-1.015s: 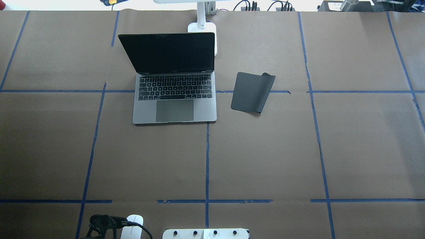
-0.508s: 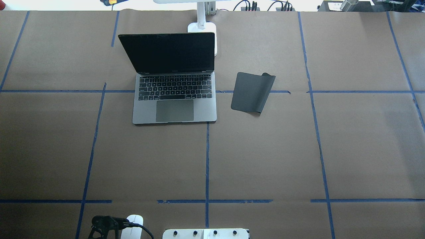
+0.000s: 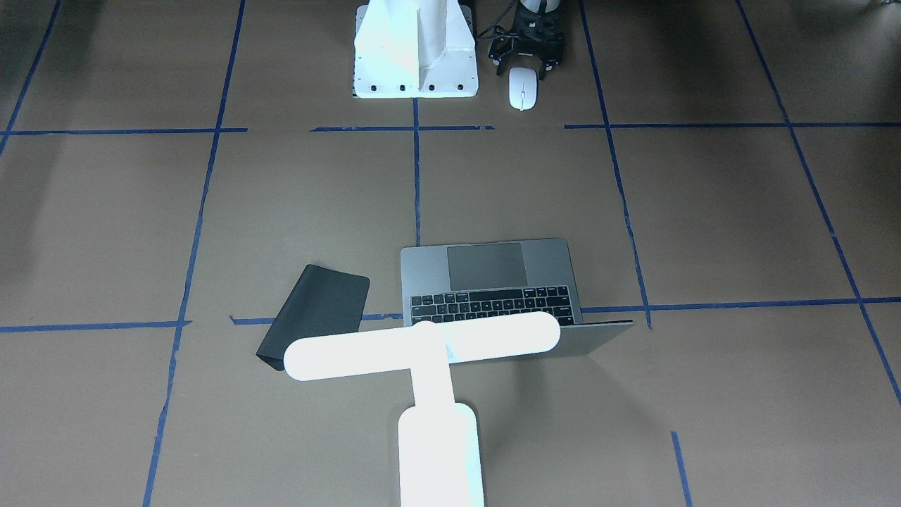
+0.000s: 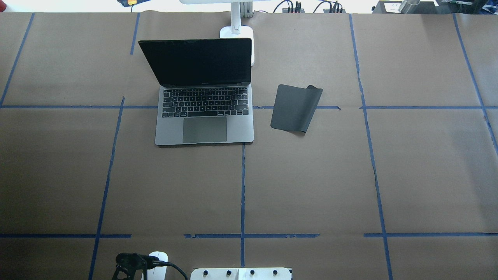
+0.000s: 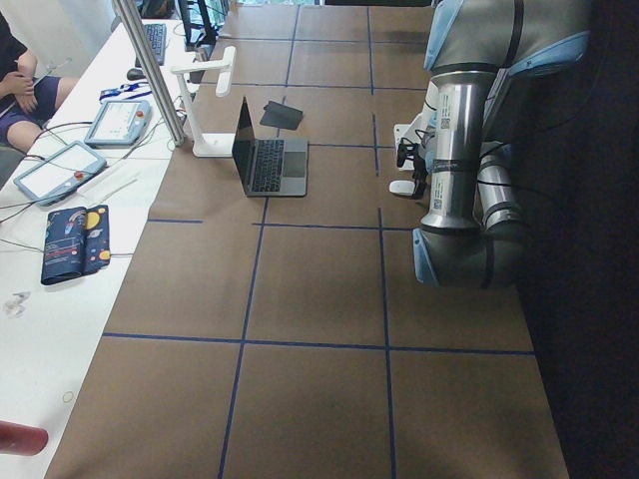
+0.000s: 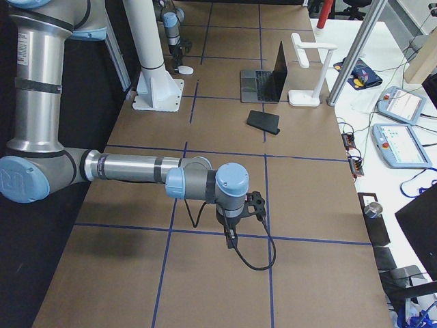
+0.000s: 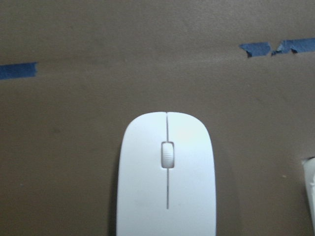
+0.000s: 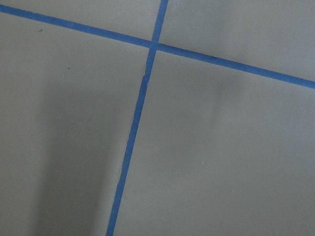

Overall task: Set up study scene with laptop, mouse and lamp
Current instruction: 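Withdraw the right gripper while the left gripper reaches for the white mouse, then grasp the white mouse with the left gripper and lift it, then carry the mouse over the black mouse pad with the left gripper, then lower the mouse onto the pad and open the left gripper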

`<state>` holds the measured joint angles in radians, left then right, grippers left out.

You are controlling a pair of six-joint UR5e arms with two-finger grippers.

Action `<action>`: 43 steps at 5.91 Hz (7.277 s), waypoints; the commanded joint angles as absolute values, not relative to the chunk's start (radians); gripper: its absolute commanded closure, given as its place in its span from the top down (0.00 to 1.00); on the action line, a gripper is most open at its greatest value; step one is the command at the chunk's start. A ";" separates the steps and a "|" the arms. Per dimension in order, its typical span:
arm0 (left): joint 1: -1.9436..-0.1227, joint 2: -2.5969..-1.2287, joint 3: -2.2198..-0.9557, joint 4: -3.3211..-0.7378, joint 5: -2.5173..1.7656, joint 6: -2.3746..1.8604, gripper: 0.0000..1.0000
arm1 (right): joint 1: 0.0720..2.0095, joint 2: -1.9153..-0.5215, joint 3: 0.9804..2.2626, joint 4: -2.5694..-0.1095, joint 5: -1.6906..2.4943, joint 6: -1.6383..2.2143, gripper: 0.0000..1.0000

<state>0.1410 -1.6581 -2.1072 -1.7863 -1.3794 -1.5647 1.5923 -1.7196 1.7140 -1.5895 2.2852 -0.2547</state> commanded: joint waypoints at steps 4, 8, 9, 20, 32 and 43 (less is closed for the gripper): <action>0.089 -1.667 -2.112 -1.758 -1.381 -1.565 0.64 | 1.592 -1.720 1.717 -1.591 2.287 -0.253 1.00; 0.084 -1.669 -2.112 -1.758 -1.382 -1.565 0.54 | 1.592 -1.718 1.718 -1.591 2.287 -0.253 1.00; 0.078 -1.669 -2.134 -1.758 -1.384 -1.565 0.35 | 1.592 -1.718 1.718 -1.591 2.287 -0.253 1.00; -0.373 -2.617 -1.376 -1.632 -1.652 -1.330 0.26 | 1.591 -1.720 1.713 -1.580 2.296 -0.212 1.00; -0.484 -3.037 -0.580 -2.068 -1.782 -1.330 1.00 | 1.588 -1.720 1.707 -1.582 2.295 -0.209 1.00; -0.604 -2.167 -1.937 -1.433 -1.908 -0.834 1.00 | 1.588 -1.720 1.698 -1.580 2.296 -0.189 1.00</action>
